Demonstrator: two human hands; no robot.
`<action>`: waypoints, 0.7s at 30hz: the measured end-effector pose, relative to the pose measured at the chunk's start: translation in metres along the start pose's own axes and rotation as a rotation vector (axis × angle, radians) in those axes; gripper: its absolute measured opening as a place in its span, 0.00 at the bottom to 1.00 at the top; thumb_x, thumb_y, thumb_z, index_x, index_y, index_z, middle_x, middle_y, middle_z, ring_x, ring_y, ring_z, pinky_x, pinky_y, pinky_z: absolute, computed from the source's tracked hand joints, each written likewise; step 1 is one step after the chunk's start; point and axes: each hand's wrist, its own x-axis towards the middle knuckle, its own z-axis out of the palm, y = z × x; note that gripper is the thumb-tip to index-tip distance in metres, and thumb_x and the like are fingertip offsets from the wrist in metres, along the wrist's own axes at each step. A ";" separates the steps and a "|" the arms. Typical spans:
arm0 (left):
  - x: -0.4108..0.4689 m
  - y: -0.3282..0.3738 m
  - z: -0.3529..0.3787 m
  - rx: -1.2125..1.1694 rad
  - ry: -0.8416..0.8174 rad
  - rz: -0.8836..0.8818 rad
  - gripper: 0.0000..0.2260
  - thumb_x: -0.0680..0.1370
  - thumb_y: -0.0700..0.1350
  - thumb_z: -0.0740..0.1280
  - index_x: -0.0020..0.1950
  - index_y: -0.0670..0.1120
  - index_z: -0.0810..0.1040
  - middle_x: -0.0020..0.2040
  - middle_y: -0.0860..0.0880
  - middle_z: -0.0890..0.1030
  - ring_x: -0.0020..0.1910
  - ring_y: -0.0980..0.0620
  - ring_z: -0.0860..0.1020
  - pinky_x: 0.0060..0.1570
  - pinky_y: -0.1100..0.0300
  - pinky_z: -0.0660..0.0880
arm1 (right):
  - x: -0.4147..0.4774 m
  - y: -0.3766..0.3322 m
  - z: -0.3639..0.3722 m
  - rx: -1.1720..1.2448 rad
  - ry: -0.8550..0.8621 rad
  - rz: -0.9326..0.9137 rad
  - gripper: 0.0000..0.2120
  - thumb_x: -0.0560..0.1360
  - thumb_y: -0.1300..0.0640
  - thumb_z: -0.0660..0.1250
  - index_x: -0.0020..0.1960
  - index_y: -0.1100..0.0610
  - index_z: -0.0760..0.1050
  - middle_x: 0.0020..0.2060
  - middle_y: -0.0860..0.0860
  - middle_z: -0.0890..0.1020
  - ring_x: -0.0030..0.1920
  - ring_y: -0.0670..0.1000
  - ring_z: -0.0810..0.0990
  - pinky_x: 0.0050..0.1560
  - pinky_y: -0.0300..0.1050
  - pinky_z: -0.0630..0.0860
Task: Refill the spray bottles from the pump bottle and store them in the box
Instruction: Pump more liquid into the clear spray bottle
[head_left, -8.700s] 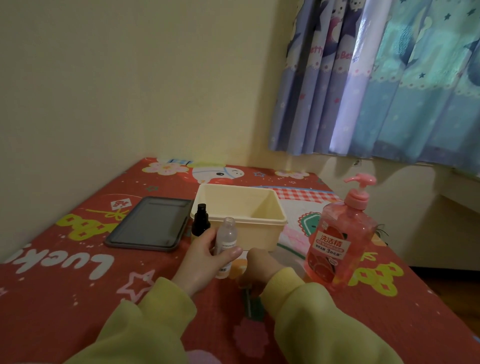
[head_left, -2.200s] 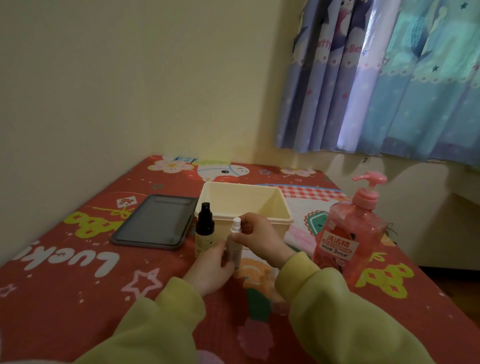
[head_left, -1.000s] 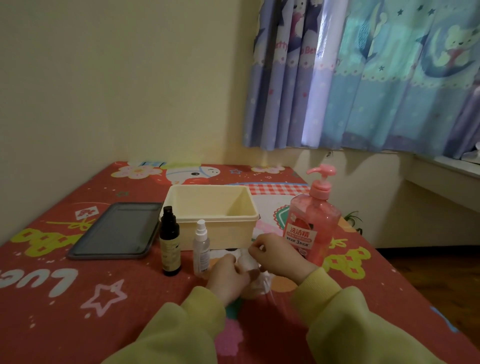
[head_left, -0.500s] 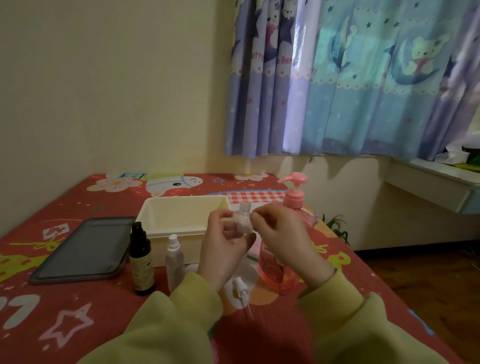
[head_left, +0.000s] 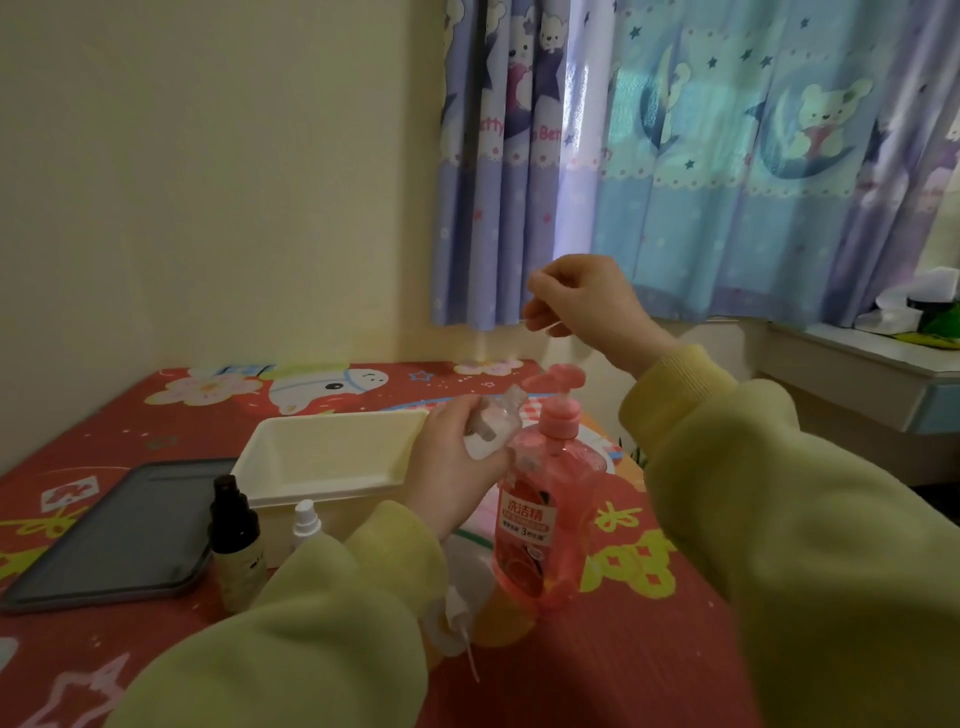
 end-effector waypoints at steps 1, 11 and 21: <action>0.001 0.000 0.000 -0.015 0.008 0.007 0.19 0.70 0.40 0.71 0.60 0.46 0.73 0.53 0.48 0.75 0.53 0.51 0.74 0.50 0.61 0.71 | 0.004 0.002 0.002 0.000 -0.042 0.027 0.10 0.79 0.57 0.60 0.48 0.62 0.76 0.39 0.57 0.83 0.36 0.51 0.82 0.42 0.45 0.80; 0.016 0.016 -0.003 0.157 -0.110 0.141 0.19 0.72 0.42 0.68 0.62 0.47 0.70 0.49 0.49 0.76 0.50 0.50 0.75 0.51 0.56 0.73 | 0.015 0.015 0.025 -0.047 -0.275 0.179 0.18 0.81 0.51 0.55 0.56 0.66 0.73 0.43 0.59 0.81 0.37 0.53 0.80 0.43 0.48 0.78; 0.019 0.010 0.004 0.439 -0.118 0.259 0.18 0.76 0.53 0.61 0.63 0.47 0.65 0.47 0.46 0.78 0.47 0.46 0.77 0.44 0.51 0.73 | 0.013 0.023 0.040 -0.194 -0.435 0.207 0.29 0.78 0.37 0.49 0.66 0.57 0.69 0.45 0.55 0.80 0.41 0.49 0.78 0.48 0.45 0.74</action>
